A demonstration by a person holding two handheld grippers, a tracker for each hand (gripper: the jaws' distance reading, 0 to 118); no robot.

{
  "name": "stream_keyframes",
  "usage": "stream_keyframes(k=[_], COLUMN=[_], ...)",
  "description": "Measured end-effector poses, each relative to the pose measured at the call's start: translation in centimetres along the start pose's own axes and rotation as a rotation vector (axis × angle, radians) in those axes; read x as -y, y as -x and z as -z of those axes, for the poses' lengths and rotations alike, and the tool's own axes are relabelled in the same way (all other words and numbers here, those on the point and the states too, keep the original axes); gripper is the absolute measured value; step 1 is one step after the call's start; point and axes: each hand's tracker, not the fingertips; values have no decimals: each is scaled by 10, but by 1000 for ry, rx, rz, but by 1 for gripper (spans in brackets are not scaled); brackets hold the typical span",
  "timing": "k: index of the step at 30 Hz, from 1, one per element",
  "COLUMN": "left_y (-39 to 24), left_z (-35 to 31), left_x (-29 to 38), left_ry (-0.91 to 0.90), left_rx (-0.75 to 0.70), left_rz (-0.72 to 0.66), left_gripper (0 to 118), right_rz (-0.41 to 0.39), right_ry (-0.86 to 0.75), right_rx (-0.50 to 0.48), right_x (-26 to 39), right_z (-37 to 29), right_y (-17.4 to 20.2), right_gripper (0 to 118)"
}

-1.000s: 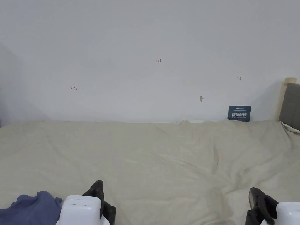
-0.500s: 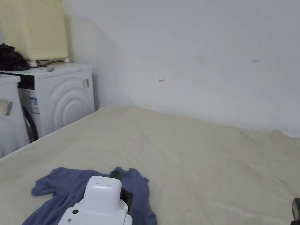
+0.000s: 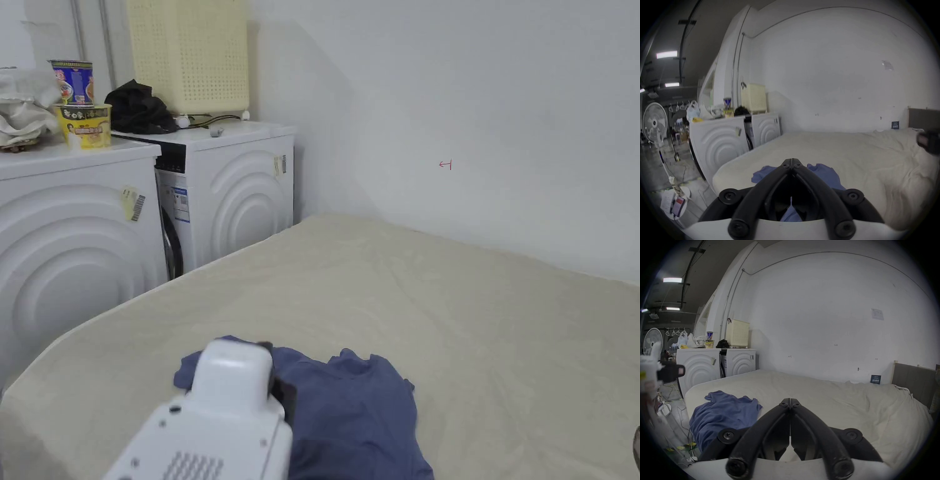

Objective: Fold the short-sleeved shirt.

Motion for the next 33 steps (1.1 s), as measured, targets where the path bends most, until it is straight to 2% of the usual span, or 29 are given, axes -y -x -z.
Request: stream_keyframes(k=[2,3,5,6,7,8,9,10,11,14,17,20,23,24,26,27,28,31,33], left_y=[14,22,29,29,27,23,23,22,21,7,-3,-15,-15,-9,-11,-13,-12,-6,2], left_z=[59,94,163,191,210,225,240,250,258,264,271,271,263,261,254,250,248,243,238], left_x=[-20,-22,-8,5,19,36,48,55,62,76,93,122,115,112,100,95,93,90,80], left_ry=[268,446,773,895,958,1014,1026,1022,1020,948,995,1135,1069,1066,1040,1034,1039,1055,1005], left_rx=[-25,87,416,474,436,396,323,250,215,230,223,225,221,248,348,365,379,384,368], left_rz=[-32,-38,-63,-70,-82,-68,-61,-47,-43,21,126,253,197,184,136,145,161,163,91], left_gripper=[0,0,0,0,0,19,79,117,115,113,114,113,111,101,68,26,2,2,2], right_rz=[-5,-7,-7,-2,4,12,17,19,21,25,21,22,1,-13,-21,-17,-10,4,10], right_ry=[18,33,71,90,109,131,157,179,207,271,300,325,340,351,368,372,370,355,342], right_rx=[2,6,22,30,35,40,46,52,53,42,45,27,-4,-18,-37,-49,-59,-73,-77], right_x=[1,2,7,8,11,14,18,18,19,25,29,32,32,32,32,32,31,26,21], right_z=[-2,-3,-3,-3,-3,-2,-2,0,1,7,10,13,14,15,15,15,13,6,1], right_y=[-3,-6,-12,-11,-13,-16,-18,-17,-17,-22,-19,-20,-14,-12,-9,-7,-5,-4,-5], right_gripper=[0,0,0,0,0,0,0,0,0,0,0,0,0,0,0,0,0,0,0])
